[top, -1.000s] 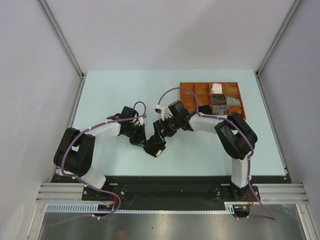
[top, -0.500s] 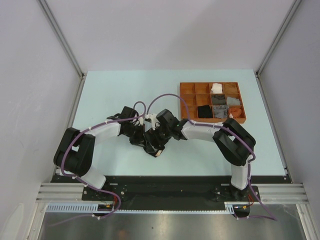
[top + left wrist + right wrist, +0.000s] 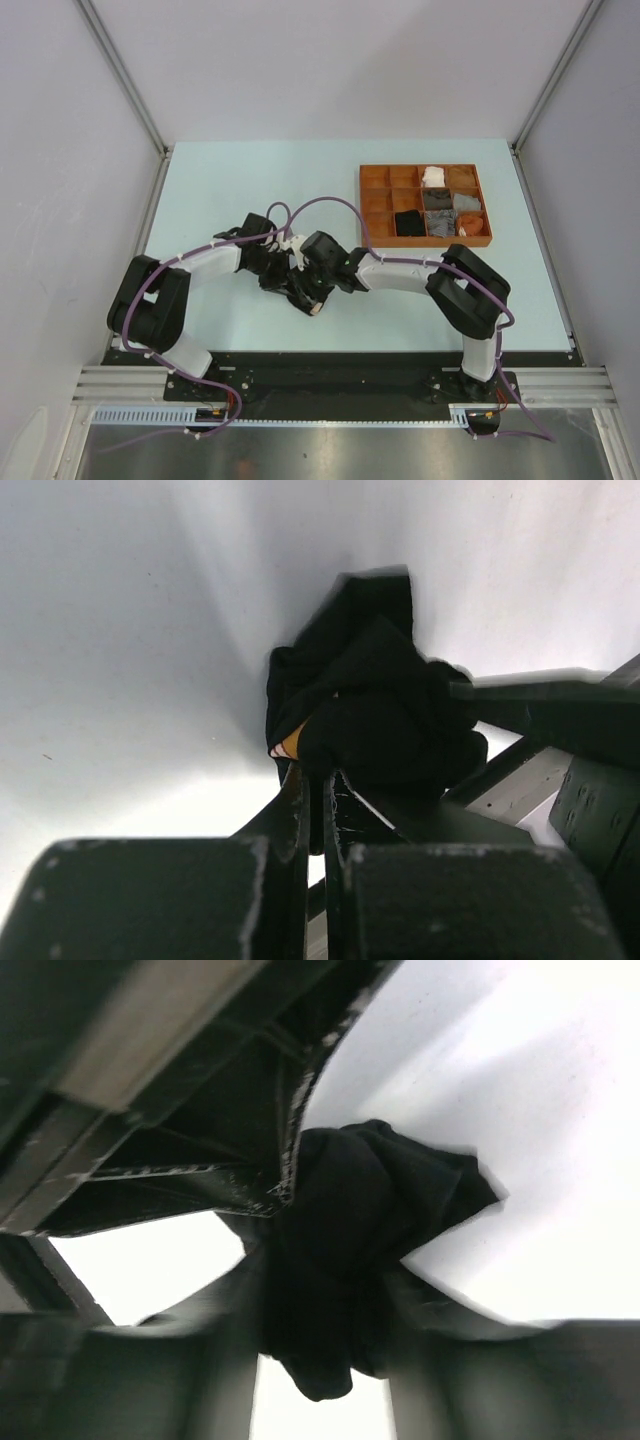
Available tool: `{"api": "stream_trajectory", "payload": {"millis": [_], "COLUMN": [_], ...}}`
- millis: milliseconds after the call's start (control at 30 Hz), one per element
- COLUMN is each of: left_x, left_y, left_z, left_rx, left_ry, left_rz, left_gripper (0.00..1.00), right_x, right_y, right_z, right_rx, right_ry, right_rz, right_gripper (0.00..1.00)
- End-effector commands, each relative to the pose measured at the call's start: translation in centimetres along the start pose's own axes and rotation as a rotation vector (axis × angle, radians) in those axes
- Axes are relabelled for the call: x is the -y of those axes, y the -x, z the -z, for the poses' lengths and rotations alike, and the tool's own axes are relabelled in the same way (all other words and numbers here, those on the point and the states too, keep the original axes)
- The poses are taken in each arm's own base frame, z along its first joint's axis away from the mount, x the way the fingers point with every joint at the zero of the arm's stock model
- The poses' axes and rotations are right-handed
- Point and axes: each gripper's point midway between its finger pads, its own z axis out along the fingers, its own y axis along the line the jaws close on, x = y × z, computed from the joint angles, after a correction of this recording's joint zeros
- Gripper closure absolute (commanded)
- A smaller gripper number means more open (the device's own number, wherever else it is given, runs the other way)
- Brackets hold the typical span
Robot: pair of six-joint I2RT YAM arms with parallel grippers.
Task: Roll the underwear
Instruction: Pick up the underwear from the center of the board, then place the underwear in the storage box.
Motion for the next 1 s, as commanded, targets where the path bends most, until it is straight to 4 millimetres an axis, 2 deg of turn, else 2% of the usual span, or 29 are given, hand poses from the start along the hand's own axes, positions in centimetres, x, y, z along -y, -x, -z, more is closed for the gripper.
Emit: {"api": "stream_trajectory", "payload": {"millis": [0,33,67,133,167,200,233,267,367,533,667,700,733,767,833,967], "left_x": [0.1,0.3,0.4,0.8,0.9,0.9,1.2,1.2,1.1,0.2,-1.7,-2.6,-2.9,-4.0,-4.7,-5.0], "left_y": [-0.5,-0.3,0.0,0.9,1.2,1.8,2.8,3.2,5.4,8.7,10.0,10.4,10.7,11.0,11.2,11.1], "left_z": [-0.1,0.0,0.1,0.5,0.7,1.1,1.6,2.1,4.0,7.4,8.6,9.2,9.6,10.0,10.5,10.2], "left_rx": [-0.015,-0.007,0.003,0.025,0.031,0.048,0.073,0.084,0.15,0.283,0.341,0.364,0.387,0.413,0.437,0.438], "left_ry": [-0.009,-0.013,-0.013,-0.017,-0.018,-0.018,-0.022,-0.021,-0.021,0.0,0.005,0.016,0.031,0.097,0.147,0.151], "left_rz": [0.015,0.012,0.011,0.006,0.01,0.014,0.011,0.015,0.024,0.049,0.106,0.13,0.13,0.122,0.112,0.11], "left_gripper": [1.0,1.0,0.97,0.87,0.81,0.69,0.66,0.55,0.42,0.33,0.3,0.3,0.3,0.3,0.3,0.3], "right_x": [-0.3,-0.4,-0.4,-0.4,-0.3,-0.2,0.1,0.5,2.1,4.8,7.0,8.7,9.5,10.5,14.2,18.2], "right_y": [0.1,0.0,-0.1,-0.2,-0.4,-0.5,-0.4,-0.7,-0.7,0.5,2.9,3.4,3.9,4.2,4.9,6.6], "right_z": [1.2,1.2,1.3,1.4,1.5,1.7,2.0,2.3,3.6,6.7,11.4,12.7,13.5,14.4,16.8,17.4], "right_rx": [-0.009,-0.013,-0.019,-0.026,-0.031,-0.039,-0.036,-0.052,-0.062,-0.025,0.077,0.107,0.132,0.153,0.226,0.329], "right_ry": [-0.036,-0.035,-0.034,-0.031,-0.036,-0.046,-0.058,-0.073,-0.124,-0.189,-0.231,-0.269,-0.291,-0.311,-0.418,-0.445], "right_rz": [0.064,0.061,0.063,0.062,0.062,0.061,0.054,0.046,0.005,-0.071,-0.143,-0.187,-0.214,-0.252,-0.378,-0.529], "right_gripper": [0.7,0.79,0.93,1.0,1.0,1.0,1.0,1.0,1.0,1.0,1.0,1.0,1.0,1.0,1.0,1.0]}}
